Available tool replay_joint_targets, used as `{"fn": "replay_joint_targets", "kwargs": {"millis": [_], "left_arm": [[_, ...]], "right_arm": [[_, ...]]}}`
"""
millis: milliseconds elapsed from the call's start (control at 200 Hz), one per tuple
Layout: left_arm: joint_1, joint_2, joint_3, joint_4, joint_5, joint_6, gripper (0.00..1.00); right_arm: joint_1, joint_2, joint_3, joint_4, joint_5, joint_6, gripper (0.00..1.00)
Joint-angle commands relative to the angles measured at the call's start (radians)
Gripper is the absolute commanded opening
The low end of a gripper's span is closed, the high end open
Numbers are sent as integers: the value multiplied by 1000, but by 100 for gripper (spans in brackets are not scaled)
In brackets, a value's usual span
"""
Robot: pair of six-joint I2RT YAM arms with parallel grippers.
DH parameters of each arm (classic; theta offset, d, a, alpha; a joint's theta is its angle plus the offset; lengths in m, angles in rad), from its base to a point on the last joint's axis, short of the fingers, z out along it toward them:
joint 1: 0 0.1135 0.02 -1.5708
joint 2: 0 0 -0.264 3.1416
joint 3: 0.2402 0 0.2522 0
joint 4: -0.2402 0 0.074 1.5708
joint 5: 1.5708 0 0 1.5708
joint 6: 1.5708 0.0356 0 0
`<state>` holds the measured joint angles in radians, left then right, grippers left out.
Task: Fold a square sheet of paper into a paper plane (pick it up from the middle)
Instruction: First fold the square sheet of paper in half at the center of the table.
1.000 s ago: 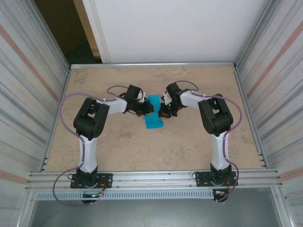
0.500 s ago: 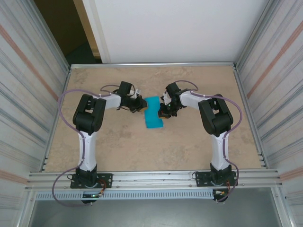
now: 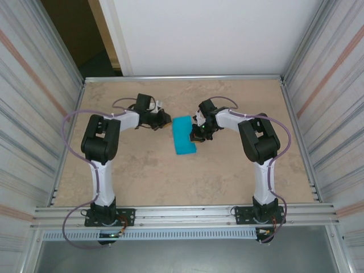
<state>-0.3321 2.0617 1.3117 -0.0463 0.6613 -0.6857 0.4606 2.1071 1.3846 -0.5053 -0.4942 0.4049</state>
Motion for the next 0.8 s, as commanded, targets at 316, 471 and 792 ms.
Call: {"fn": "replay_joint_targets", "kwargs": {"millis": [316, 471, 792], "left_arm": [[-90, 103, 94, -65, -70, -14, 11], [-50, 150, 168, -161, -120, 21, 11], [77, 240, 236, -216, -118, 45, 11]], "right_arm": [[-23, 139, -96, -147, 341, -38, 2], [-28, 150, -94, -150, 347, -43, 2], [-38, 146, -98, -149, 342, -39, 2]]}}
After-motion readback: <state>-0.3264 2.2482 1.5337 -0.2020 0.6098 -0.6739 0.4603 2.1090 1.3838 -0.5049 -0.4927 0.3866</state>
